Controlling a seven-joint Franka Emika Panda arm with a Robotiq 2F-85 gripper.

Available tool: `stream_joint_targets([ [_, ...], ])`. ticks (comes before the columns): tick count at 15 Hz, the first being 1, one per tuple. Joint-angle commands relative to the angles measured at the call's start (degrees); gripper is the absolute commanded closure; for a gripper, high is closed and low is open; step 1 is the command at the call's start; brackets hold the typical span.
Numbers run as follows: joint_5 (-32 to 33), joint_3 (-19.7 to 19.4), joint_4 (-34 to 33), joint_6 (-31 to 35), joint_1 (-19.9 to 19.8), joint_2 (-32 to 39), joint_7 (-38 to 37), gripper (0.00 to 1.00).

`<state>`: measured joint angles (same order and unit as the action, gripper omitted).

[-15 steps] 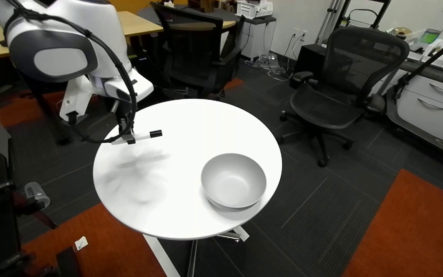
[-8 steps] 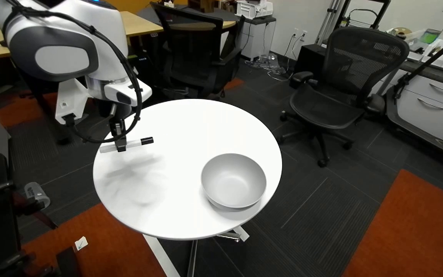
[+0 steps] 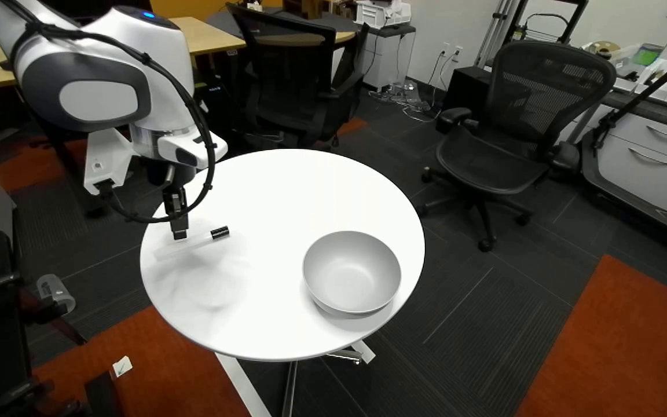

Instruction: Move the marker closer to you

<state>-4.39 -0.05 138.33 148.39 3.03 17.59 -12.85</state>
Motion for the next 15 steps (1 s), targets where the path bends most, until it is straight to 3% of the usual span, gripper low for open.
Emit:
stream_joint_targets([
  [1, 0.8, -0.4, -1.0, -2.1, 0.4, 0.2, -0.7, 0.25],
  [5, 0.7, -0.3, 0.0, -1.3, 0.8, -0.1, -1.2, 0.00],
  [15, 0.0, 0.1, 0.2, -0.2, 0.7, 0.5, 0.0, 0.00],
])
